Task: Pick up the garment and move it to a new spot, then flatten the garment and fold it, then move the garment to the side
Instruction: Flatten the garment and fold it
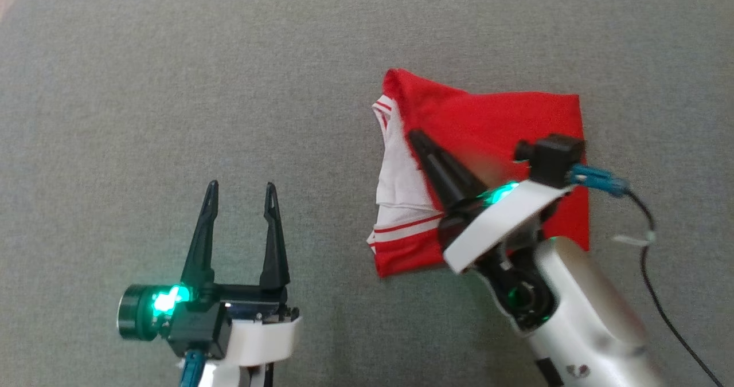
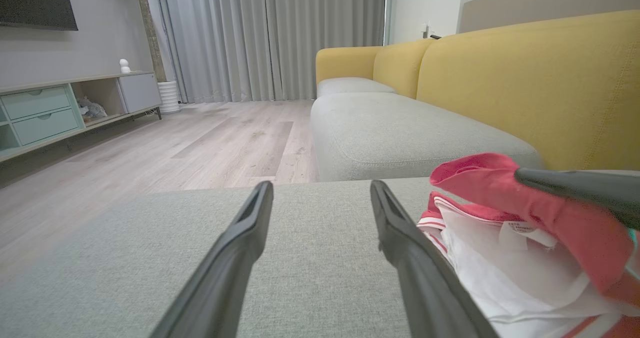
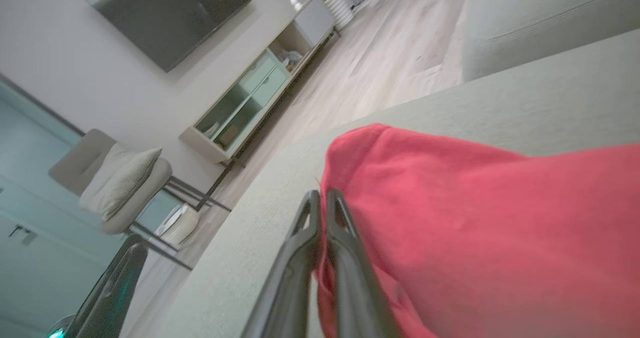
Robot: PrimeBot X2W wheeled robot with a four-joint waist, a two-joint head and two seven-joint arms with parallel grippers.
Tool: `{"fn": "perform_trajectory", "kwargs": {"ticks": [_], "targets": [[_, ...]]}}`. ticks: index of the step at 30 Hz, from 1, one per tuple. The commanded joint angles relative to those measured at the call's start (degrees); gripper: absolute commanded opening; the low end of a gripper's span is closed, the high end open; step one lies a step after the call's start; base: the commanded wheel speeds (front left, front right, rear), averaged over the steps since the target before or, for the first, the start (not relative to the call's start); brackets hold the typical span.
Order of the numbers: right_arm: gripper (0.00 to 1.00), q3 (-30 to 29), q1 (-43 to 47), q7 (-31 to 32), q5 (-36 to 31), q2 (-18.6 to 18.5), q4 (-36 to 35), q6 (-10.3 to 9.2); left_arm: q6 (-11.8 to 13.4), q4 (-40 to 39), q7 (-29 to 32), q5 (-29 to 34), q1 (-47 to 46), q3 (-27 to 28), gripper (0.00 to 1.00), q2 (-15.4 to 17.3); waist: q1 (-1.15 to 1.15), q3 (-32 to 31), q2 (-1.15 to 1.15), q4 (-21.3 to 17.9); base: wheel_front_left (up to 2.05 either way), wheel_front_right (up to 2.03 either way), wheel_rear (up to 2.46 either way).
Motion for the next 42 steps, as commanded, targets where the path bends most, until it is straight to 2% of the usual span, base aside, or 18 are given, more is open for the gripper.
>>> {"fn": "perform_trajectory", "kwargs": {"ticks": [1, 2, 3, 4, 5, 10, 15, 21, 27, 35, 42], "targets": [[0.0, 1.8, -1.6, -0.7, 0.4, 1.1, -1.6, -0.04, 0.2, -1.5, -0.3, -0.2, -1.7, 1.4, 1.0, -0.3, 0.0, 0.2, 0.0, 0.2, 0.0, 0.0, 0.0], [0.0, 3.0, -1.9, -1.2, 1.1, 1.1, -0.7, -0.04, 0.2, -1.5, -0.3, -0.3, -1.7, 1.4, 1.0, -0.3, 0.0, 0.2, 0.0, 0.3, 0.0, 0.0, 0.0], [0.28, 4.1, -2.2, -1.5, 1.6, 1.1, 0.2, -0.04, 0.3, -1.4, -0.3, -0.3, -1.7, 1.4, 1.0, -0.3, 0.0, 0.3, 0.0, 0.3, 0.0, 0.0, 0.0], [0.87, 5.0, -2.5, -1.9, 2.1, 1.1, 1.0, -0.04, 0.3, -1.3, -0.3, -0.3, -1.7, 1.3, 1.0, -0.3, 0.0, 0.3, 0.0, 0.4, 0.0, 0.0, 0.0], [1.0, 5.9, -2.8, -2.2, 2.5, 1.1, 1.8, -0.04, 0.3, -1.2, -0.3, -0.3, -1.7, 1.3, 1.0, -0.3, 0.0, 0.3, 0.0, 0.4, 0.0, 0.0, 0.0], [1.0, 6.8, -3.7, -5.1, 3.2, 1.1, 3.3, -0.04, 0.5, -0.8, -0.3, -0.3, -1.3, 1.8, 1.0, -0.3, 0.0, -0.7, 0.0, -0.1, 0.0, 0.0, 0.0], [1.0, 1.0, -2.6, -11.3, -2.0, 1.0, 2.4, -0.04, 0.6, -1.0, -0.3, -0.4, -0.6, 2.6, 1.0, -0.3, 0.0, -3.0, 0.0, -1.5, 0.0, 0.0, 0.0], [1.0, -5.6, 3.5, -19.1, -6.0, -3.7, 0.1, -0.04, 0.7, -1.2, -0.3, -1.7, 1.6, 4.0, 1.0, -0.3, 0.0, -7.5, 0.0, -3.8, 0.0, 0.0, 0.0], [1.0, -10.2, 10.4, -21.8, -12.1, -7.7, 0.3, -0.04, -0.2, -0.9, -0.3, -2.4, 3.9, 4.9, 1.0, -0.3, 0.0, -11.5, 0.0, -5.3, 0.0, 0.0, 0.0], [1.0, -18.3, 21.9, -21.9, -18.6, -4.2, -2.5, -0.04, -1.2, 1.3, -0.3, -2.8, 8.3, 5.3, 1.0, -0.3, 0.0, -17.1, 0.0, -5.5, 0.0, 0.0, 0.0], [1.0, -17.6, 25.8, -21.9, -26.4, -4.1, -2.5, -0.04, -1.4, 3.5, -0.3, -2.8, 10.3, 6.2, 1.0, -0.3, 0.0, -19.6, 0.0, -5.4, 0.0, 0.0, 0.0]]}}
